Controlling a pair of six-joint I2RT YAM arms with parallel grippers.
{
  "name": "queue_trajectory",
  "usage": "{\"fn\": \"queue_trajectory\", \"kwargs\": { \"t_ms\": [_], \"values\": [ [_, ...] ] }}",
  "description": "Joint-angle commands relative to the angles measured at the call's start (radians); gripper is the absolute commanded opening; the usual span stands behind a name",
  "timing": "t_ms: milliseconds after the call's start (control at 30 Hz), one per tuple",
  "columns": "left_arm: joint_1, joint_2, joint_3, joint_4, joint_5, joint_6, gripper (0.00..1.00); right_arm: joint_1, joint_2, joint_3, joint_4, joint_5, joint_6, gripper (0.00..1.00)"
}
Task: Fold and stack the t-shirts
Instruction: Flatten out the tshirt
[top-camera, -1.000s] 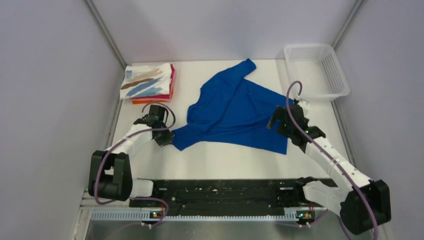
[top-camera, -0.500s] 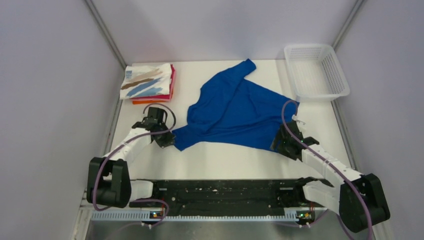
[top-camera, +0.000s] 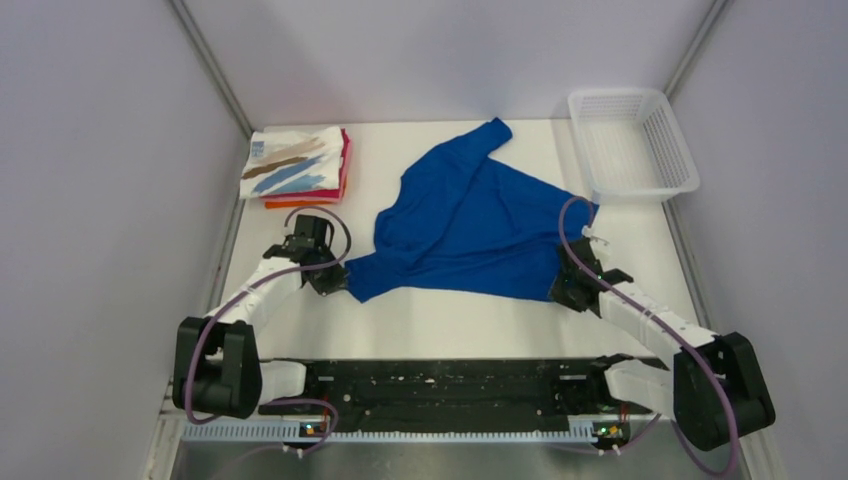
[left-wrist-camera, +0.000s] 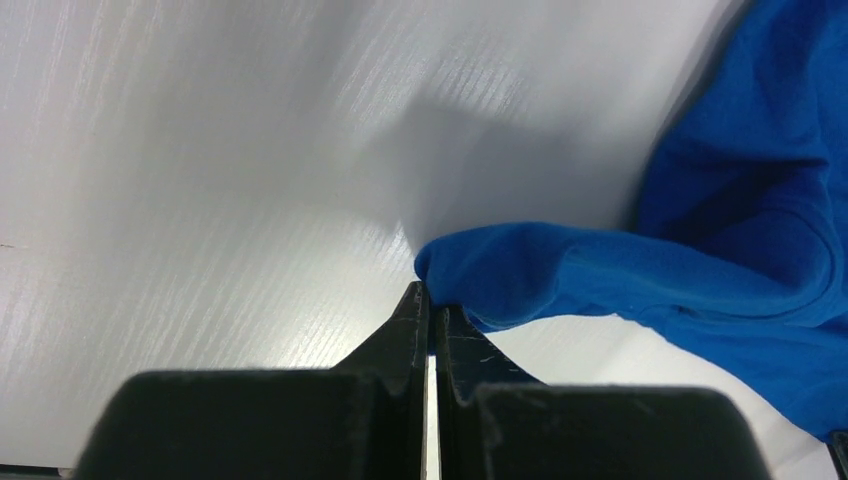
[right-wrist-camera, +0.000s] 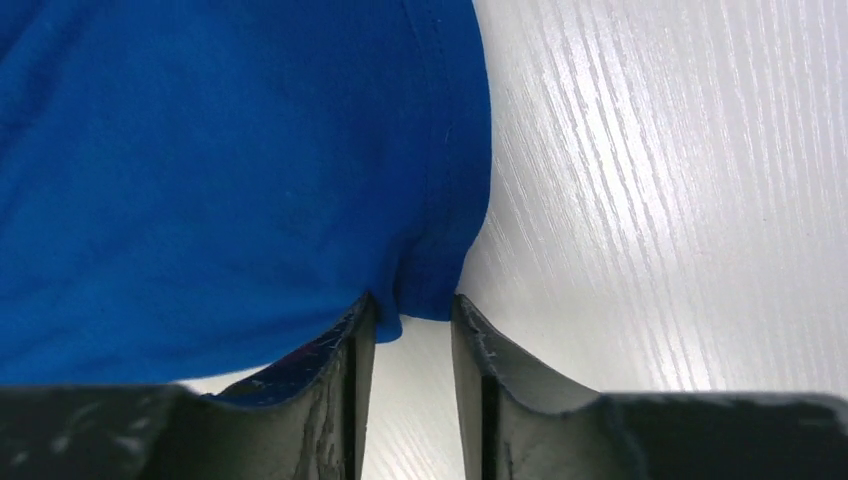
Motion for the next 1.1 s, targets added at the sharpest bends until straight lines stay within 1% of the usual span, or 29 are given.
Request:
{"fn": "queue_trajectory", "kwargs": {
  "t_ms": [0,100,167,433,767,933,1067],
  "values": [
    [0.004,-0.015,-0.014,0.037,-0.012,0.003,0.00,-0.006,0.068,-0.004,0.019,-0.011,0.019,0.24],
    [0.004,-0.022,-0.016,0.035,-0.019,0.004,0.00,-0.004,0.072,-0.004,0.039,-0.012,0.010,0.07],
    [0.004,-0.026,-0.016,0.033,-0.021,0.004,0.00,-0.004,0.062,-0.003,0.050,-0.009,-0.003,0.00],
    [0.004,-0.039,0.003,0.026,-0.022,0.004,0.00,-0.005,-0.039,0.034,0.088,0.004,-0.053,0.00],
    [0.004,-0.116,0.104,-0.015,-0.076,0.000,0.00,-0.004,-0.196,0.148,0.099,0.097,-0.120,0.00],
    [0.004,-0.210,0.189,-0.040,-0.097,-0.009,0.00,-0.004,-0.262,0.218,0.133,0.097,-0.160,0.00],
    [0.004,-0.321,0.279,-0.015,-0.103,-0.026,0.00,-0.004,-0.324,0.294,0.154,0.099,-0.196,0.00]
  ]
}}
